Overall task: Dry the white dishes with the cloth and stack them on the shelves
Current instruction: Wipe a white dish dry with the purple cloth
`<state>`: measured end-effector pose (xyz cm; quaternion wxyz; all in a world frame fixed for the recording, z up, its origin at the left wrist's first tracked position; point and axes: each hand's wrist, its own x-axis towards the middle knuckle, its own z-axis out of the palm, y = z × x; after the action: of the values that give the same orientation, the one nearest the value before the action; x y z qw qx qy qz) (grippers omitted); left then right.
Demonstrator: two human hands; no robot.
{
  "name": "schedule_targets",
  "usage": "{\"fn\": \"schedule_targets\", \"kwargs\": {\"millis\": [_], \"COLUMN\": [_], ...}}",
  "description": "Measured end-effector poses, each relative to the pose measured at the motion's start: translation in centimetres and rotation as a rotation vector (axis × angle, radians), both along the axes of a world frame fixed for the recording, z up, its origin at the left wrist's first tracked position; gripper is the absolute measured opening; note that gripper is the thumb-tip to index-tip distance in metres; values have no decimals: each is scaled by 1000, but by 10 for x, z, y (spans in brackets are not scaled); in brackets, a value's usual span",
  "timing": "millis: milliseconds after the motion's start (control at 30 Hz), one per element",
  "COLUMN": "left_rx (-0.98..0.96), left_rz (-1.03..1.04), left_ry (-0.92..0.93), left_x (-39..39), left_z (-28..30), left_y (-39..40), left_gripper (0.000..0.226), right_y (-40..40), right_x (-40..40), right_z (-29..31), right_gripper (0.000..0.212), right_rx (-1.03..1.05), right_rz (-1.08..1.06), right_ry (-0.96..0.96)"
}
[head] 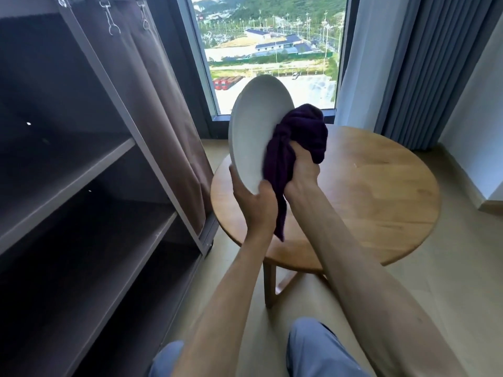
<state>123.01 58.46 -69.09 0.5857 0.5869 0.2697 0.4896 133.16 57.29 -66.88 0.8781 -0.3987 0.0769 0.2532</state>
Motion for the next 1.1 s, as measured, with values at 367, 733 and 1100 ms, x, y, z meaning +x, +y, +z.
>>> {"fn": "schedule_targets", "kwargs": {"millis": [367,733,1100], "left_rx": [433,455,572], "left_rz": [-371,17,-193], "left_ry": [606,170,686], "left_x": [-51,-66,-93], "left_z": [69,44,100], "left_y": [71,23,74], "left_gripper": [28,51,17], "right_y": [-30,5,-12], "right_x": [8,-36,-24], "right_z": [-14,-1,82], "right_gripper": [47,38,41], "right_rx": [-88,69,-539], "right_rz": [167,182,182], "right_ry": [-224,-121,-1629]}}
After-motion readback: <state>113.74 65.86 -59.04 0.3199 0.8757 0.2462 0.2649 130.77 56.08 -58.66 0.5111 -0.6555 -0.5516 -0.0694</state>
